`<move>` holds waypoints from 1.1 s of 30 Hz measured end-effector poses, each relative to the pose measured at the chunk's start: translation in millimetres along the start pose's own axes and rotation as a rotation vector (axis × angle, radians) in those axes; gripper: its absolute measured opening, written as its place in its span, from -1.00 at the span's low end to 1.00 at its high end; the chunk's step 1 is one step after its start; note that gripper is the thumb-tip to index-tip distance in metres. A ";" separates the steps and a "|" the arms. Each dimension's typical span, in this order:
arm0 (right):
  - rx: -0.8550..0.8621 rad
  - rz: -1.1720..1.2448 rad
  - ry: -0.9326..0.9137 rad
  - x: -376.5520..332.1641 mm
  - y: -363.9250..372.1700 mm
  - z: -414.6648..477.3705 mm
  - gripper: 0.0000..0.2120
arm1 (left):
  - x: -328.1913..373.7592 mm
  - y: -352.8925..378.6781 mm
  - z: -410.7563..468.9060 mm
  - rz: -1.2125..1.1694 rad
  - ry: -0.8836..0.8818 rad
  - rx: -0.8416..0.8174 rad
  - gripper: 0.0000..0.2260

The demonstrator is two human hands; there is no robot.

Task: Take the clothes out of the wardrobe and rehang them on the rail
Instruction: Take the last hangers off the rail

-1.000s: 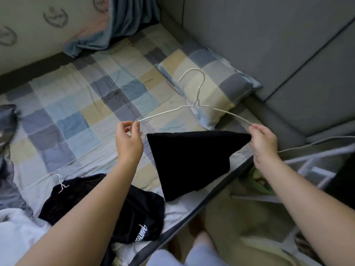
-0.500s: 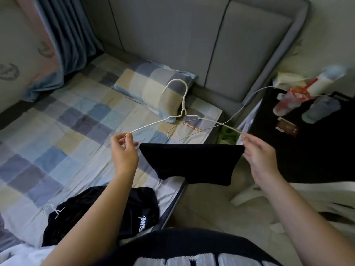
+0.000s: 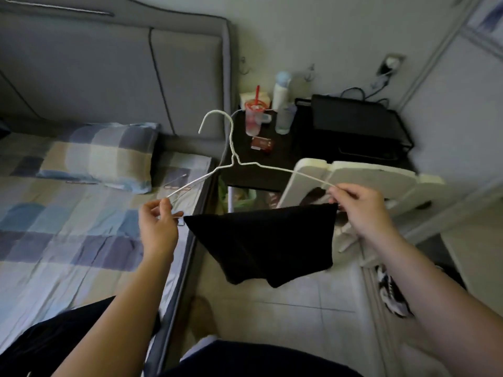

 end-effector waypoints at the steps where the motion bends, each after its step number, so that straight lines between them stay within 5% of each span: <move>1: 0.008 -0.051 -0.032 2.2 -26.5 -10.8 -0.82 | -0.3 17.9 -16.6 0.016 0.011 -0.033 -0.81; 6: 0.059 -0.229 -0.015 27.5 -143.0 -63.6 -0.77 | 2.8 107.4 -97.5 0.110 0.058 -0.221 -0.68; 16: 0.037 -0.290 0.074 38.4 -268.3 -142.5 -0.76 | 4.4 299.0 -273.7 0.279 0.171 -0.710 -0.81; 29: 0.497 0.016 0.307 61.3 -424.1 -205.7 -0.92 | 35.1 516.2 -487.3 0.415 0.419 -1.445 -0.92; 33: 0.661 0.083 0.316 43.8 -475.9 -212.9 -0.91 | 66.9 568.7 -559.8 0.488 0.584 -1.693 -0.62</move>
Point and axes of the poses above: each hand's wrist, its own z-axis towards the middle knuckle, its own y-axis out of the palm, x = y × z, the point moved 10 cm from there along z, towards the middle knuckle, and after that the axes turned 9 degrees about -y, right-handed, at the moved point
